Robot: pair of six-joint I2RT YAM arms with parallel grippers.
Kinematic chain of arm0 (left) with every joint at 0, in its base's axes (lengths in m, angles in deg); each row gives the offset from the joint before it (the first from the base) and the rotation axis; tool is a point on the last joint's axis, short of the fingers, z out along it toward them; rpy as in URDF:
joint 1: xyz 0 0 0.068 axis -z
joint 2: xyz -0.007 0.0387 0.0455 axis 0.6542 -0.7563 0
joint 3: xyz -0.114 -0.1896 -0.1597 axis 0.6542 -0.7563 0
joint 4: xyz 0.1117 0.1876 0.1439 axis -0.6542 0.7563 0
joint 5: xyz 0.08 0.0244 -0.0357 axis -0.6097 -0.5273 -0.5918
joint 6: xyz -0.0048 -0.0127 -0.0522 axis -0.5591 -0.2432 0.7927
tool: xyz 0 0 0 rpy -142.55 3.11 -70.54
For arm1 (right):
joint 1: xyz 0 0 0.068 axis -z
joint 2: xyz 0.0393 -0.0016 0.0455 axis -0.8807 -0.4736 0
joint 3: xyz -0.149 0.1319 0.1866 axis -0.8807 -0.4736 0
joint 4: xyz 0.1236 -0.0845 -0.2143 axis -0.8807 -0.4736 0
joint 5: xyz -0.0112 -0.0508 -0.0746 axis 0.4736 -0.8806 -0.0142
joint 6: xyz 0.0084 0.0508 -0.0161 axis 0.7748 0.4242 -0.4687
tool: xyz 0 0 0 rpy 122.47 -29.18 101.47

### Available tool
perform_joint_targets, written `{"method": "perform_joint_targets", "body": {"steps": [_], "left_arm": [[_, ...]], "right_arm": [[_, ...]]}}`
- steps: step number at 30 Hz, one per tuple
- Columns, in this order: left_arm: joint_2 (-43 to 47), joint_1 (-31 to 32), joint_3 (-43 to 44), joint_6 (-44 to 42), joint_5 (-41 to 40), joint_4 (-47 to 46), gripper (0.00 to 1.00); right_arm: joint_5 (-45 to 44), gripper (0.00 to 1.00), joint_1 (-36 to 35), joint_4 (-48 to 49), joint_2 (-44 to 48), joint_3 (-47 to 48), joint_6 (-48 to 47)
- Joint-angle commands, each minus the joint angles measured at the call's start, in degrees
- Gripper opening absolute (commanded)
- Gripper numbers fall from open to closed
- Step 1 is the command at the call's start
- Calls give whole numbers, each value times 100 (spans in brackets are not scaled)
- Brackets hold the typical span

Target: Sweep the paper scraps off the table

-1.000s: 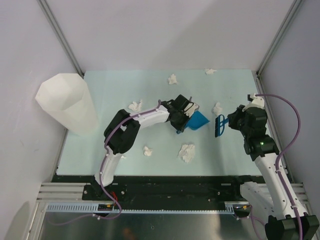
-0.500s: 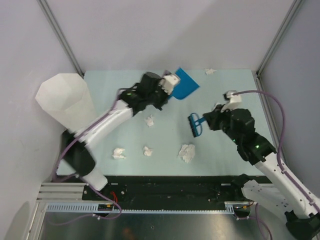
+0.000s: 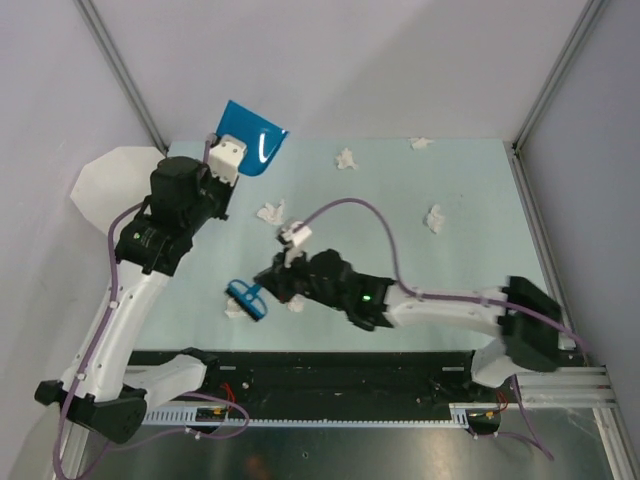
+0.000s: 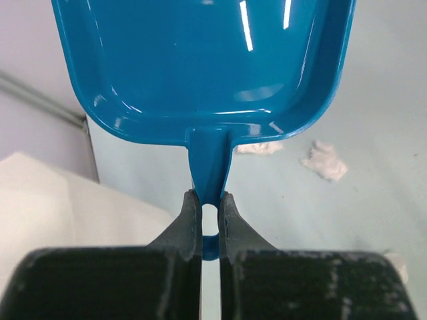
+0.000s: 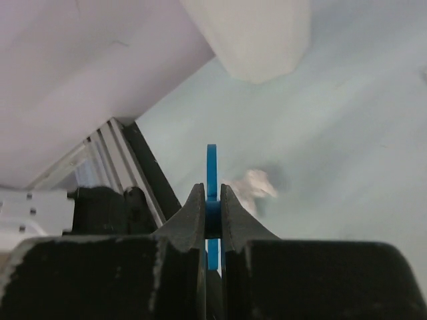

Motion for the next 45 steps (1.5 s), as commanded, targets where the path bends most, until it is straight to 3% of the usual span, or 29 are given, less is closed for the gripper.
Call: {"method": "perform_joint_targets", "body": {"steps": [1,6,12,16,21,28,33,37,42,45], "left_arm": [[287,-398,-181,-96,-123,362,0],[480,-767,-401,-87,-158,379,0],[445,-812,-524,-105,-140,415,0],[331,-812,-647,-158,35,406,0],[252,-812,-884,-219,378,415,0],[94,-803,-1288,-351,932,415,0],[85,-803,-1517,-421,976,406,0],[181,-812,-1754,-448,1002,406,0],[252,-812,-2079,-422,1011,406,0],[304,-812,-2211,-404,1020,414,0]], "right_arm": [[404,0,1,1269,-1274,1154,726],[475,0,141,865,-2688,1974,1184],[229,0,843,-452,-3017,2072,1607],[-280,0,1143,-1786,-2501,1669,1379],[-1202,0,1712,-2518,-1243,571,1150],[-1054,0,2672,-3029,23,-38,650],[-720,0,2278,-2503,1260,23,-255],[-625,0,1347,-2431,1921,42,-950],[903,0,609,-2686,1546,42,-960],[1143,0,519,-2652,914,24,-898]]}}
